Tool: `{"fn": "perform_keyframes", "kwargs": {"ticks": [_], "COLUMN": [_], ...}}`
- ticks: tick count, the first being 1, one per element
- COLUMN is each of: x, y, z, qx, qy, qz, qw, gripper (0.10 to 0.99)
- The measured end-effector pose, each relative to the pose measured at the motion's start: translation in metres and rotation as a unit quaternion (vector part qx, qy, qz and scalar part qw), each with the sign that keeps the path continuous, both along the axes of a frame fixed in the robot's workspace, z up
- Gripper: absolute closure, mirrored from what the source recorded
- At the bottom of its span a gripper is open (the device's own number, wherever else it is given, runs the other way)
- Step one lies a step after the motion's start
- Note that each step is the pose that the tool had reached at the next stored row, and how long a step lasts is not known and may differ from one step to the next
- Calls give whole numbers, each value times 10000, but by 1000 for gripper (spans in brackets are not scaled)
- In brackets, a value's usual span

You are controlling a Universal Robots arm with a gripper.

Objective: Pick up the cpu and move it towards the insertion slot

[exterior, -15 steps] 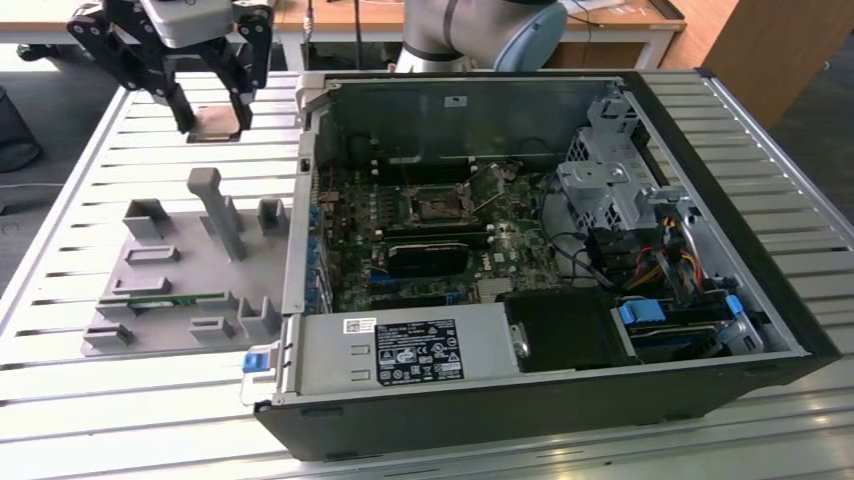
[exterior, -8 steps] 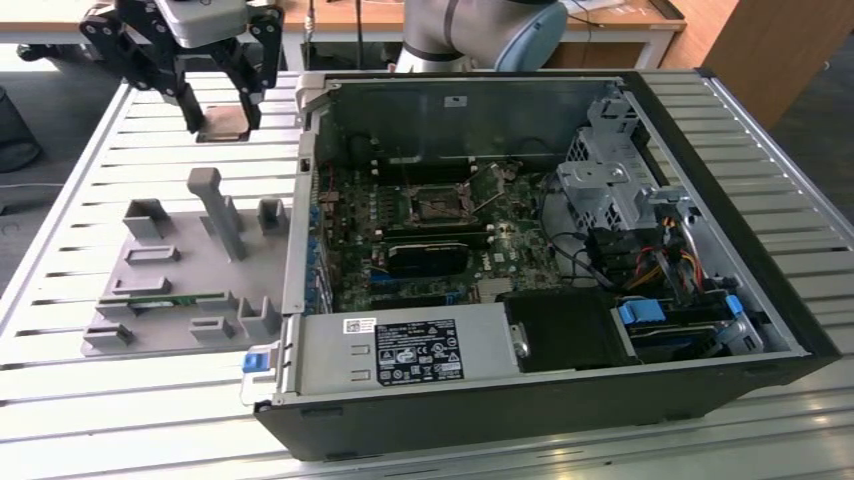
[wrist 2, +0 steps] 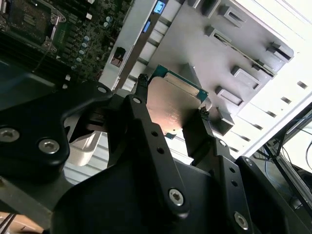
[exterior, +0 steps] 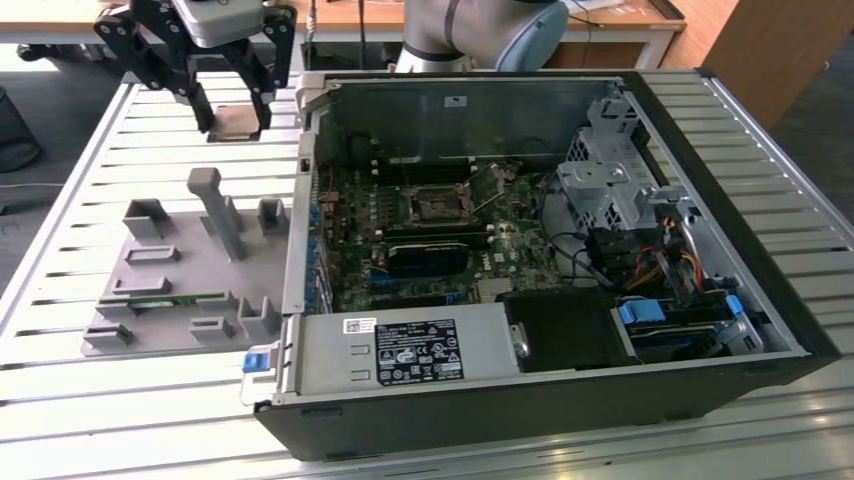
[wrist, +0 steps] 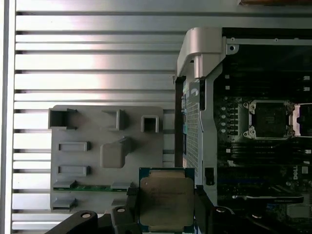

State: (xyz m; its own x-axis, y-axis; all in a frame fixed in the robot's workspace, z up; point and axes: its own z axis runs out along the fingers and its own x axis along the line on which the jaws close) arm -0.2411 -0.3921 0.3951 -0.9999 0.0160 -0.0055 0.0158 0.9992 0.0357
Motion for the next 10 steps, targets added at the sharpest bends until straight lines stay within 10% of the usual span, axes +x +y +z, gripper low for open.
{"fn": "perform_keyframes", "kwargs": {"ticks": [10], "x": [116], "y": [0], "z": [0], "qx": [0], "qy": [0], "qz": [0], "qw": [10000], "gripper": [549]}}
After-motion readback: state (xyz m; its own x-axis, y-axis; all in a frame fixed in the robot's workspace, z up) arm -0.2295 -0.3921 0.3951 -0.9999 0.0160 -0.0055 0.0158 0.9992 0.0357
